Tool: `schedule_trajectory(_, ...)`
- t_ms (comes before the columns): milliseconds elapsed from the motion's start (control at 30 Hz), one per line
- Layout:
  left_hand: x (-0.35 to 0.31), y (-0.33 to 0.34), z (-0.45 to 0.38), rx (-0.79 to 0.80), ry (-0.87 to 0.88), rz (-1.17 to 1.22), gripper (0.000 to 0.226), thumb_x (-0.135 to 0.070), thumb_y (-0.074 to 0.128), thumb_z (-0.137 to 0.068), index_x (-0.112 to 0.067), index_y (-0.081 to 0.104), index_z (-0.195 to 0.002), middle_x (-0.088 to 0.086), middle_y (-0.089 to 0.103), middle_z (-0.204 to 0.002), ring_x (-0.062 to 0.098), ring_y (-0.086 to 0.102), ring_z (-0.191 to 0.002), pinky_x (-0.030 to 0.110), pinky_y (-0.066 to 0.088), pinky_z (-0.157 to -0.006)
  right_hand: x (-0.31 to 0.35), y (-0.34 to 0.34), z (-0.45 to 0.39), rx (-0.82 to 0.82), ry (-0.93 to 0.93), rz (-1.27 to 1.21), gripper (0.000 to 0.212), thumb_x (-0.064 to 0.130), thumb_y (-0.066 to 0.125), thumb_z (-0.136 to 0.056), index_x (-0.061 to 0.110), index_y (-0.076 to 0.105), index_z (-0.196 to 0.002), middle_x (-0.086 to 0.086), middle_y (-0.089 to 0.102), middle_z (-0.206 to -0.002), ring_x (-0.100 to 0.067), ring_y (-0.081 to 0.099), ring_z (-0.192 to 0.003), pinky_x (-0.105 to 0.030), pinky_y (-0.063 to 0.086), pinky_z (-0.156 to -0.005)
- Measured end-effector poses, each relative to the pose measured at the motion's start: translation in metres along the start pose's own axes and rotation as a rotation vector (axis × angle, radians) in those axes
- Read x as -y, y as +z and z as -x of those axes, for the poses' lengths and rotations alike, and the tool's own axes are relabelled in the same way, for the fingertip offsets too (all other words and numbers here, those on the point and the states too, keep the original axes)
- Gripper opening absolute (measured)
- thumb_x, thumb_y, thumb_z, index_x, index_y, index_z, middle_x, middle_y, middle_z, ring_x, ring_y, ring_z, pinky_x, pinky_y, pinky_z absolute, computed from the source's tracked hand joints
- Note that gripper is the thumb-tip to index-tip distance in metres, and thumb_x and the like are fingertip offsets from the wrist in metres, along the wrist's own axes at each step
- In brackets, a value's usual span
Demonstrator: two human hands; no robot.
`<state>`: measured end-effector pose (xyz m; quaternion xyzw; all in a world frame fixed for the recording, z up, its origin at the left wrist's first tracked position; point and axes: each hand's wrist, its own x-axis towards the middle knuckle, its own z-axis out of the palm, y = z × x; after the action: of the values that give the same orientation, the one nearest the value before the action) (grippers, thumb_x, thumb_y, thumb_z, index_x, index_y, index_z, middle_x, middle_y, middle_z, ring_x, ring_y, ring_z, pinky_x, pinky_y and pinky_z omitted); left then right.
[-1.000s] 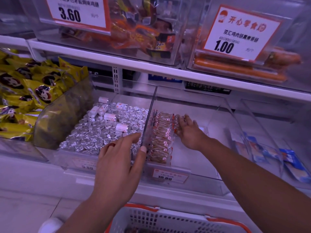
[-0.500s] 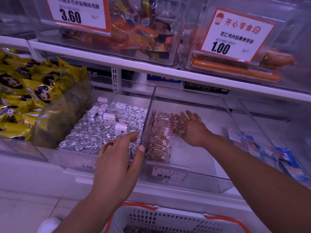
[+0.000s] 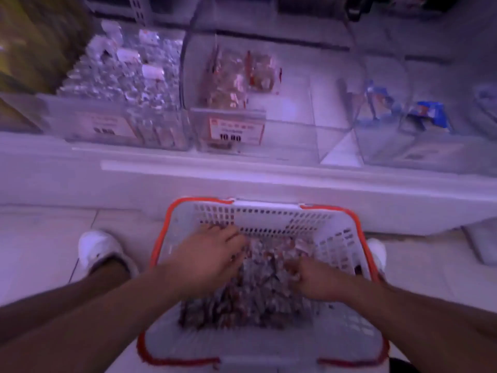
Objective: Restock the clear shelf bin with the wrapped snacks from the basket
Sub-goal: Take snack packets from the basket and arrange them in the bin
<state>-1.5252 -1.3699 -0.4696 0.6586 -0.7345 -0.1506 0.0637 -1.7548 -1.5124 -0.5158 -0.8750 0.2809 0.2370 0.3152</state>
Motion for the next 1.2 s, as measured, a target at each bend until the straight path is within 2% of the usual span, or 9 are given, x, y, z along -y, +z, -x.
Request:
schedule_trajectory(67, 0.016, 0.051, 0.013, 0.36, -0.088, -0.053, 0.048, -0.044, 0.035, -0.099, -0.024, 0.045, -0.142, 0.006, 0.055, -0.134, 0.03, 0.055, -0.121, 0.037, 0.043, -0.101, -0.035, 0.04, -0.006, 0.162, 0.281, 0.015, 0.04, 0.031, 0.054, -0.096, 0.013, 0.055, -0.131, -0.015, 0.06, -0.133, -0.025, 0.058, -0.116, -0.032, 0.043, -0.096)
schedule_trajectory(133, 0.033, 0.085, 0.014, 0.502, -0.227, -0.064, 0.054, -0.048, 0.041, -0.097, -0.025, 0.038, -0.145, 0.009, 0.054, -0.138, 0.032, 0.057, -0.121, 0.038, 0.046, -0.097, -0.058, 0.067, -0.016, 0.151, 0.368, 0.106, 0.046, 0.036, 0.052, -0.095, 0.014, 0.052, -0.135, -0.015, 0.056, -0.135, -0.03, 0.056, -0.121, -0.035, 0.045, -0.097)
schedule_trajectory(267, 0.032, 0.139, -0.009, 0.462, -0.333, -0.12, 0.058, -0.049, 0.046, -0.093, -0.022, 0.041, -0.144, 0.01, 0.051, -0.139, 0.033, 0.055, -0.119, 0.04, 0.043, -0.097, -0.079, 0.115, -0.046, 0.145, 0.388, 0.101, 0.095, 0.066, 0.054, -0.084, 0.02, 0.013, -0.155, -0.017, 0.015, -0.159, -0.043, 0.02, -0.144, -0.056, 0.031, -0.111)
schedule_trajectory(433, -0.013, 0.186, -0.023, 0.383, 0.099, -0.216, 0.048, -0.05, 0.062, -0.074, -0.022, 0.068, -0.113, 0.01, 0.064, -0.126, 0.029, 0.065, -0.101, 0.042, 0.052, -0.093, -0.087, 0.161, -0.068, 0.08, 0.232, 0.183, 0.122, 0.077, 0.056, -0.065, 0.029, -0.011, -0.155, -0.01, -0.016, -0.163, -0.042, -0.012, -0.149, -0.067, 0.024, -0.109)
schedule_trajectory(533, -0.024, 0.21, -0.029, 0.391, 0.144, -0.134, 0.05, -0.032, 0.036, -0.09, -0.018, 0.058, -0.132, 0.017, 0.05, -0.146, 0.036, 0.06, -0.114, 0.045, 0.046, -0.103, -0.087, 0.172, -0.065, 0.101, 0.149, 0.259, 0.108, 0.073, 0.053, -0.071, 0.027, 0.005, -0.157, -0.013, -0.01, -0.164, -0.046, -0.006, -0.149, -0.065, 0.031, -0.106)
schedule_trajectory(633, -0.024, 0.234, -0.026, 0.557, 0.1, -0.122, 0.055, -0.032, 0.017, -0.098, -0.016, 0.037, -0.148, 0.017, 0.03, -0.157, 0.037, 0.042, -0.13, 0.045, 0.031, -0.111, -0.083, 0.176, -0.056, 0.035, 0.06, 0.38, 0.085, 0.062, 0.047, -0.076, 0.02, 0.033, -0.148, -0.021, 0.022, -0.157, -0.048, 0.026, -0.14, -0.057, 0.044, -0.096)
schedule_trajectory(767, -0.023, 0.25, -0.021, 0.531, 0.009, -0.128, 0.048, -0.021, 0.032, -0.101, -0.013, 0.034, -0.148, 0.019, 0.039, -0.146, 0.036, 0.047, -0.123, 0.043, 0.033, -0.106, -0.076, 0.179, -0.054, 0.124, -0.121, 0.43, 0.064, 0.047, 0.042, -0.088, 0.011, 0.04, -0.14, -0.024, 0.041, -0.14, -0.045, 0.034, -0.133, -0.055, 0.043, -0.096)
schedule_trajectory(967, -0.02, 0.248, -0.014, 0.573, -0.082, -0.059, 0.045, -0.02, 0.037, -0.1, -0.017, 0.037, -0.145, 0.016, 0.039, -0.148, 0.038, 0.046, -0.122, 0.045, 0.039, -0.101, -0.077, 0.172, -0.054, 0.188, 0.058, 0.337, 0.077, 0.039, 0.06, -0.081, 0.022, 0.026, -0.149, -0.019, 0.026, -0.152, -0.035, 0.022, -0.143, -0.052, 0.042, -0.101)
schedule_trajectory(1200, 0.006, 0.224, -0.028, 0.398, -0.478, 0.534, 0.025, -0.033, 0.063, -0.087, -0.022, 0.065, -0.108, 0.001, 0.072, -0.104, 0.023, 0.068, -0.097, 0.035, 0.053, -0.084, -0.067, 0.175, -0.061, 0.169, 0.149, 0.3, 0.058, 0.028, 0.057, -0.091, 0.017, 0.035, -0.143, -0.018, 0.04, -0.143, -0.037, 0.033, -0.135, -0.049, 0.045, -0.098)
